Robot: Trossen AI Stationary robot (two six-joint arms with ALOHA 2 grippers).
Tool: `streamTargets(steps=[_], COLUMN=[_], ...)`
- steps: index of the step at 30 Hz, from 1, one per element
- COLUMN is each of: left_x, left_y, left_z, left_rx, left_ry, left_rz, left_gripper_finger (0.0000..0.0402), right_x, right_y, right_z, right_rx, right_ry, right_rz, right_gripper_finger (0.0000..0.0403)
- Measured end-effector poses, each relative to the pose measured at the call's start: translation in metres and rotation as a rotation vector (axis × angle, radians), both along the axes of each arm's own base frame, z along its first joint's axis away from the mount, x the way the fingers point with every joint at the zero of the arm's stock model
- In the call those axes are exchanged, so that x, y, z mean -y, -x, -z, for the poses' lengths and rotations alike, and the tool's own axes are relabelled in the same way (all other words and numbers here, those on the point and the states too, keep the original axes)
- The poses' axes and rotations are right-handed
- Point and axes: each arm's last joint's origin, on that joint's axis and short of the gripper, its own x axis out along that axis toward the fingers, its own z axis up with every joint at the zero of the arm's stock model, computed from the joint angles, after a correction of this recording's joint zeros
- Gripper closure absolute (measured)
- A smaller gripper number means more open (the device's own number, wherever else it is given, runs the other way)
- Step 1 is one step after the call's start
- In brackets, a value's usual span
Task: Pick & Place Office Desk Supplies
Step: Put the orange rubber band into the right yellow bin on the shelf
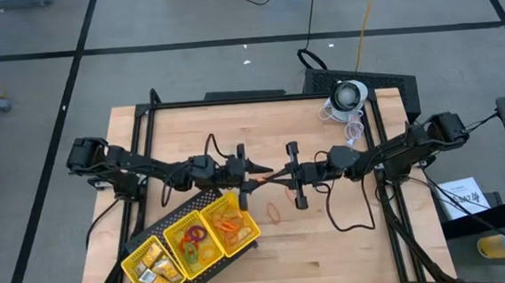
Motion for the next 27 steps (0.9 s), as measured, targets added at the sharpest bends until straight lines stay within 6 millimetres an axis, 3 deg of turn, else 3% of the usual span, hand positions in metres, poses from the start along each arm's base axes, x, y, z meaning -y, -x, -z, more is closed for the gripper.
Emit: streamTargets(steps=[5,15,19,23,27], left_x=[0.0009,-0.0007,-0.0004,-0.0004,-0.0004], left_y=[0.0001,0.0,0.0001,0.0001,0.0001], left_z=[-0.001,-0.0009,-0.0003,0.0002,0.0002], left_rx=[0.01,0.01,0.007,0.003,0.002], left_ry=[0.01,-0.004,-0.022,-0.025,-0.011], left_rz=[0.053,0.026,0.027,0.026,0.026], left_gripper_finger=[0.0306,0.0284,0.0317,0.0381,0.0389], right_x=[0.0015,0.0016,0.0013,0.0014,0.0015], right_y=[-0.0002,-0.0022,-0.0046,-0.0047,-0.0048], right_z=[-0.0006,0.0016,0.0052,0.005,0.0054], right_rx=[0.004,0.008,0.003,0.008,0.003], right_ry=[0.0,-0.023,-0.026,-0.028,-0.025], right_rz=[0.004,0.001,0.001,0.005,0.006], right_gripper_finger=[0.0403,0.0403,0.0403,0.0403,0.0394])
